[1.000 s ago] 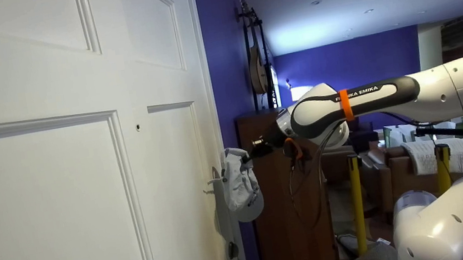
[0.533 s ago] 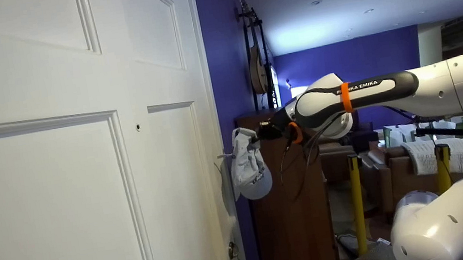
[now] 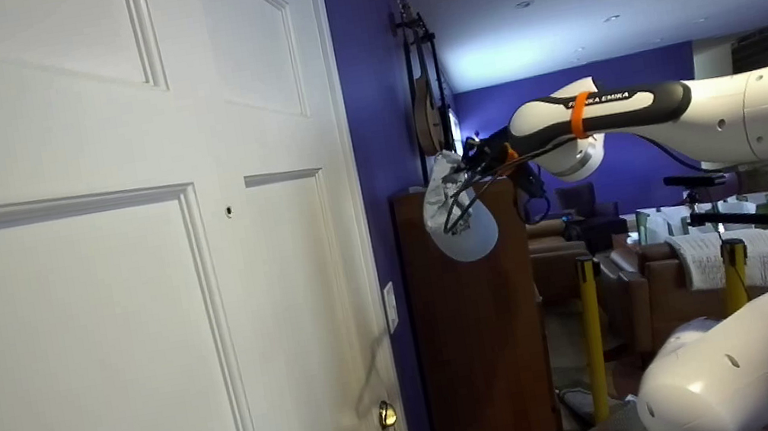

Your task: Pick up the white cap from the door and put it on top of the brown chest of drawers

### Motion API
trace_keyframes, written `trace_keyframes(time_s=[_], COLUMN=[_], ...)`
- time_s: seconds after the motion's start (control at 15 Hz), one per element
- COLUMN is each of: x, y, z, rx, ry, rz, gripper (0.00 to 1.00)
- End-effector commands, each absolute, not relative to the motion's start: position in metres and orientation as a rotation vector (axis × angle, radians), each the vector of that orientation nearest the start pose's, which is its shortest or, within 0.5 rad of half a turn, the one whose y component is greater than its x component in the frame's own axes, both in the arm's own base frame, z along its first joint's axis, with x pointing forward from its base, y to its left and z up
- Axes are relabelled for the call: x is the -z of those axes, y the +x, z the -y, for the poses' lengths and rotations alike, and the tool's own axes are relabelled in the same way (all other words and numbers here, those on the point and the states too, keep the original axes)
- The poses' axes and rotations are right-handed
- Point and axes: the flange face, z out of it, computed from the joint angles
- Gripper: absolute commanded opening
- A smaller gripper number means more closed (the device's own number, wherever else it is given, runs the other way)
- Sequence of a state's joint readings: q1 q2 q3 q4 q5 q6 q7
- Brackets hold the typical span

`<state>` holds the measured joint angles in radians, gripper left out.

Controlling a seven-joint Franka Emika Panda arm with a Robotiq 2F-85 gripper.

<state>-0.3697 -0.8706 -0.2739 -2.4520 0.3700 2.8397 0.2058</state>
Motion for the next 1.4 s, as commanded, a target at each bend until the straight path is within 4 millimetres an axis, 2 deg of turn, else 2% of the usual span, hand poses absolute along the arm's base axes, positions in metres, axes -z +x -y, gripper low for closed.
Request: trace_keyframes(time_s=[0.0, 0.07, 0.27, 0.4, 0.47, 0.6, 1.0, 1.33], x=[-0.725, -0.719, -0.718, -0.717, -0.718, -0.730, -0.784, -0.818], y=[0.235, 0.226, 0.232, 0.235, 0.235, 0.240, 0.238, 0.234], z=[0.296, 0.277, 0.293, 0.295, 0.287, 0.290, 0.335, 0.382], rx=[1.754, 1.735, 1.740, 1.735, 1.710, 1.699, 1.737, 1.666], ry=[-1.734, -1.831, -1.786, -1.784, -1.800, -1.750, -1.524, -1.417], rz=[-1.478, -1.387, -1.452, -1.461, -1.431, -1.456, -1.573, -1.593], gripper=[0.01, 0.04, 0.04, 0.01, 0.01, 0.01, 0.01, 0.01])
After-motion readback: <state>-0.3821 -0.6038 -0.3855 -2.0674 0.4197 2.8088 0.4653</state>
